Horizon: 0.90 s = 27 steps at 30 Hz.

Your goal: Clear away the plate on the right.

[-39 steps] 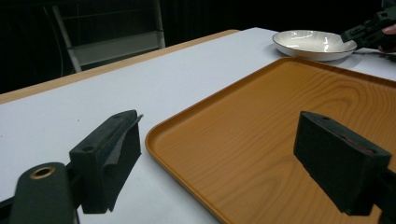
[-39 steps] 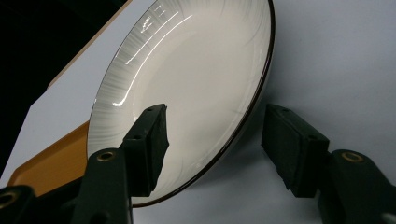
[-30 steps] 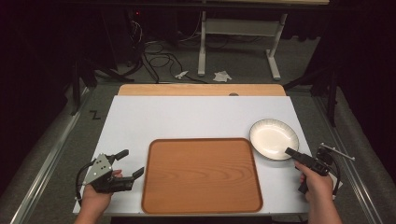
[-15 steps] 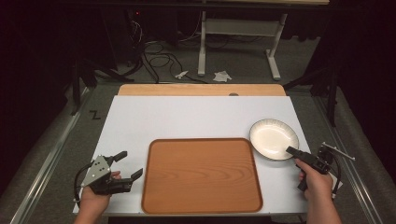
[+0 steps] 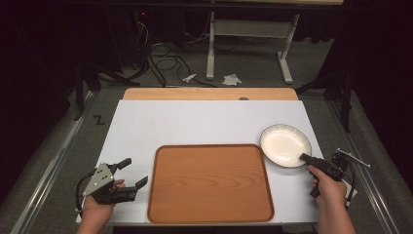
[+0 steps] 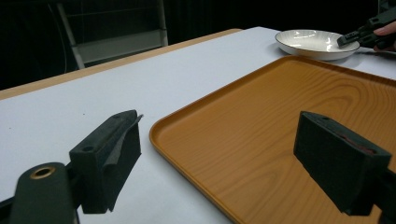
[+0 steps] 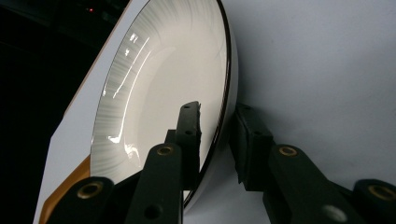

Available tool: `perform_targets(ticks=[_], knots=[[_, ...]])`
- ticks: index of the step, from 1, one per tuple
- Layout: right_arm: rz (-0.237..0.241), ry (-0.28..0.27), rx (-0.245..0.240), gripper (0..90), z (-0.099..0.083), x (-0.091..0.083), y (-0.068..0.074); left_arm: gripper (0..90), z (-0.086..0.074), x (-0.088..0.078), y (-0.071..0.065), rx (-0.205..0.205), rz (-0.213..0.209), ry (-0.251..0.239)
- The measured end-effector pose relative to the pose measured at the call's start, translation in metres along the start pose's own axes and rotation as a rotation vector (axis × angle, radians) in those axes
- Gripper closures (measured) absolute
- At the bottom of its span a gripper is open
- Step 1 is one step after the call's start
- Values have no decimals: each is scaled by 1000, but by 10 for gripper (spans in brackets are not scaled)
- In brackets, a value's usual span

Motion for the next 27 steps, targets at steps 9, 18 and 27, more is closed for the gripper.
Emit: perform_targets(ticks=[9,18,27], knots=[[3,-13,53,852,1,0,-2,153,0,-2,1,0,5,-2],[35,-15,48,853,4,-6,-3,154,0,-2,1,0,6,-3],[20,-42,-26,848,6,-14,3,153,1,-3,1,1,6,-8]])
Point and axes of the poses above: each handheld gripper's, and its own axes: x roughly forward along the jaws, z roughly out of its top, y roughly to its left, the point moved 1 cm from there along x, roughly forward along the jaws, and after that the axes turned 8 degrees about z, right-handed, at the moved point
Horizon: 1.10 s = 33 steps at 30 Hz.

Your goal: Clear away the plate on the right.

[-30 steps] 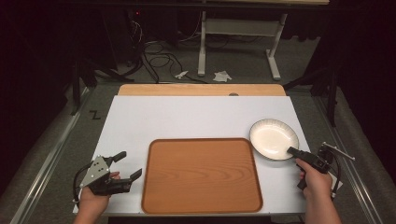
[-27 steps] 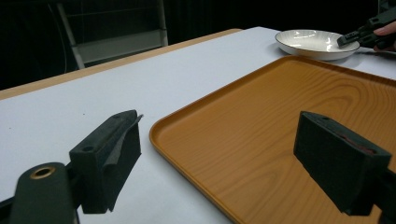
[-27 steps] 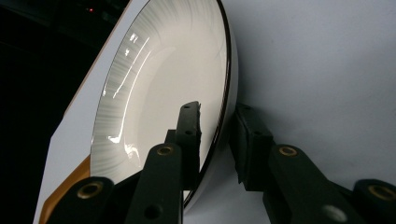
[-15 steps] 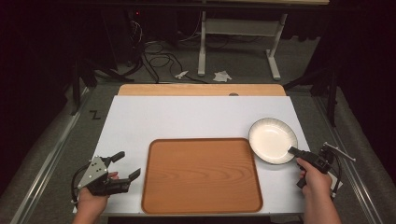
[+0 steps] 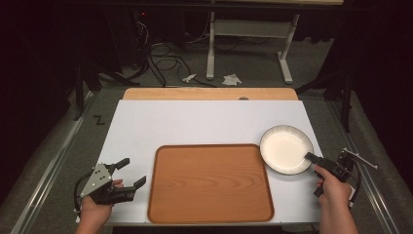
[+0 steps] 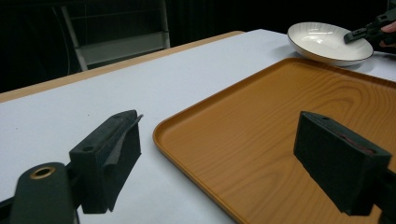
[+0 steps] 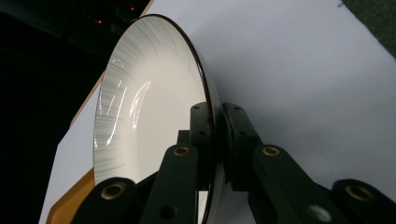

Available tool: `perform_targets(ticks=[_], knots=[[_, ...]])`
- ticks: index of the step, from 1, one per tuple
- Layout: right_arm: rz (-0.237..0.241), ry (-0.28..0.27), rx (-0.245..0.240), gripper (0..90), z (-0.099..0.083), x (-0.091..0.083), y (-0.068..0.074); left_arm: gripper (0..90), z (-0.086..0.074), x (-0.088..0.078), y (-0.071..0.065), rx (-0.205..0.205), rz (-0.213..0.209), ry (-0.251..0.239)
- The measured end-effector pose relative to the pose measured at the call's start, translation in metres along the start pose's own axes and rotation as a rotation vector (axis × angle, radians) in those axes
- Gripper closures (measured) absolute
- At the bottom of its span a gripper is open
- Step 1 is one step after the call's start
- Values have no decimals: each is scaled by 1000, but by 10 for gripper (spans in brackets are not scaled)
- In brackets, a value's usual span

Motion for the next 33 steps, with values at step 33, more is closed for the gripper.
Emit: perform_targets(ticks=[33], knots=[[99,45,-166,849,-10,2,46,153,2,-3,3,6,5,-13]])
Point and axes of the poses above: each handheld gripper's, and its own axes: x roughly forward along the jaws, z roughly out of its top, y roughly to its left, the point moved 1 cm from there along x, roughly forward along the jaws, and after that the axes turned 8 degrees about z, right-handed, at the moved point
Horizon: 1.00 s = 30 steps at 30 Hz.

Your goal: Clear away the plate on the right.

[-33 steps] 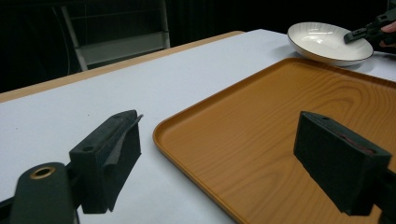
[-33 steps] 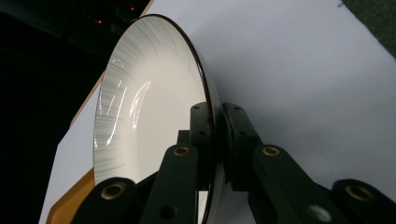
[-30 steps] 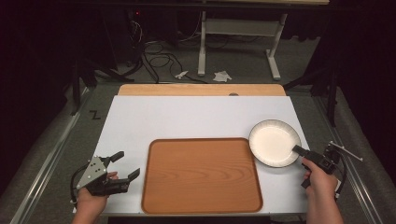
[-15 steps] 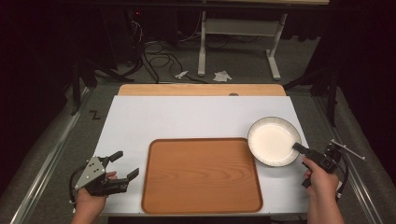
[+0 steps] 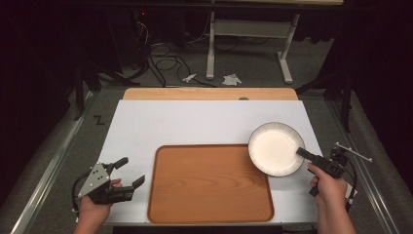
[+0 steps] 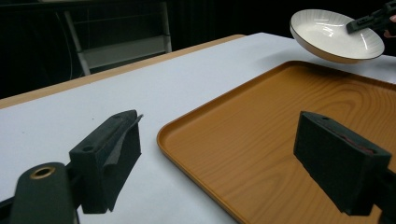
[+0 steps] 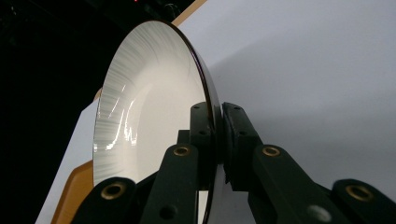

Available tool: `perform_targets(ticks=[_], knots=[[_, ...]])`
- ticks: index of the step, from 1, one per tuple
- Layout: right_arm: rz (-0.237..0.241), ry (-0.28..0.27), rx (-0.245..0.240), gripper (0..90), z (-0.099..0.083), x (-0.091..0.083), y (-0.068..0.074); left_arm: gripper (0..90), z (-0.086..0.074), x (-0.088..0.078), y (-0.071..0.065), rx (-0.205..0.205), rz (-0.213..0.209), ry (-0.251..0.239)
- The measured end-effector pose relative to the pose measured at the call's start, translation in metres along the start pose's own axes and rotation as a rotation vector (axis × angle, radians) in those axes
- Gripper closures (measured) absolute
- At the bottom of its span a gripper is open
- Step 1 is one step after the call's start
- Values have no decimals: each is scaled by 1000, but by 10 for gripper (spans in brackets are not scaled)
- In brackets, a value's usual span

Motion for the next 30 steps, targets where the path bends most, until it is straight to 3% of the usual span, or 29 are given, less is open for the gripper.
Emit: perform_targets(ticks=[4,9,16,30], knots=[[10,20,-20,848,-2,6,11,153,-1,-1,2,-2,6,2],[64,41,-36,849,-3,16,30,153,0,-3,2,-3,7,-7],[105,69,-74,849,1,28,55,153,-1,-3,3,-7,8,-5],[158,122,-113,850,-4,62,83,153,-2,0,3,-4,12,8]])
Point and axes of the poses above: each handheld gripper's, and its own axes: x roughly forward along the jaws, z roughly out of its top, y roughly to its left, the point moved 1 cm from there along x, roughly forward along the jaws, and after that the axes turned 8 degrees about z, right-handed, at the moved point
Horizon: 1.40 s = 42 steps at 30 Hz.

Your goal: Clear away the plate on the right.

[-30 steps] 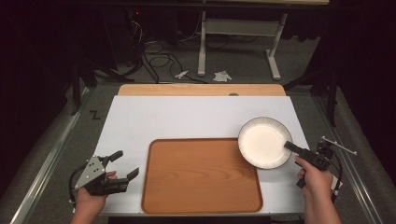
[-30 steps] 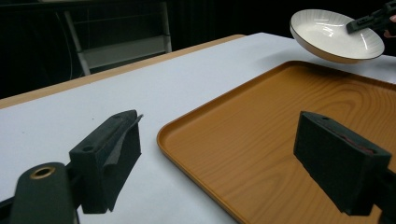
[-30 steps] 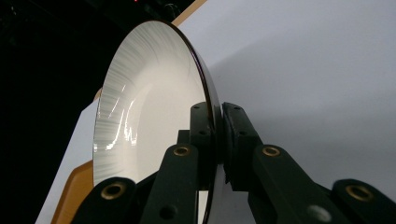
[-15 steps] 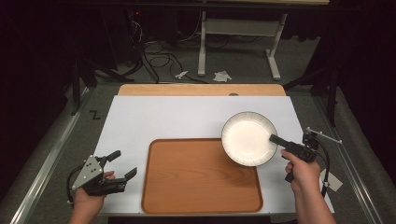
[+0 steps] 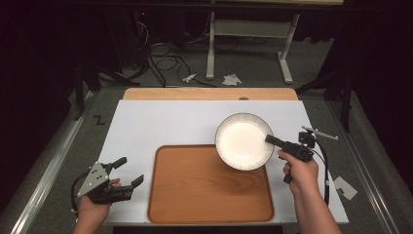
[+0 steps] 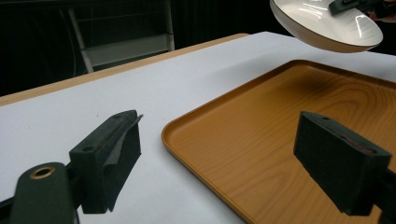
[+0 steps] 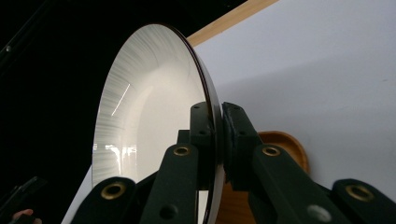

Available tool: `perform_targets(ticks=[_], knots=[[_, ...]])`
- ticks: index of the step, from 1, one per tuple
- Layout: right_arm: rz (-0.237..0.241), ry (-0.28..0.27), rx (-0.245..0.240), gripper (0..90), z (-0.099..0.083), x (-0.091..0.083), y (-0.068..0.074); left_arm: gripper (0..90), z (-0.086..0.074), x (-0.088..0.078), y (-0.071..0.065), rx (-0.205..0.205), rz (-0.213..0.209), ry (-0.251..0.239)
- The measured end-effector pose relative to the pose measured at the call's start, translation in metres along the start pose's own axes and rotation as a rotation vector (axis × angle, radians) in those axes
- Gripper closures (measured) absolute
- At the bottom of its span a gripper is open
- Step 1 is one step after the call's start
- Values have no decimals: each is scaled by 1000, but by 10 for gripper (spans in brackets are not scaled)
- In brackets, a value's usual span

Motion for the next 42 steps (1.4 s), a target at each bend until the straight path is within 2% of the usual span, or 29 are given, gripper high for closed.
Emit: perform_targets(ticks=[9,16,20,27,31,42], knots=[[25,96,-43,849,-25,26,13,153,0,1,-2,3,-5,2],[58,152,-48,849,-38,41,22,153,1,0,-3,6,-3,1],[67,161,-50,849,-40,44,25,153,1,0,-3,5,-1,-1],[82,221,-81,848,-51,52,32,153,1,0,-3,2,-2,-3],[90,236,-88,848,-55,56,35,153,1,0,-3,5,0,0],[77,295,-111,847,-64,64,38,153,1,0,-3,5,-3,-1]])
Point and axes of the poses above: each handheld gripper's, and its own axes: x roughly forward along the jaws, z roughly out of its top, y roughly to its left, the point moved 1 cm from there along x, roughly forward along the jaws, and after that the axes turned 8 degrees about z, right-handed, at the moved point
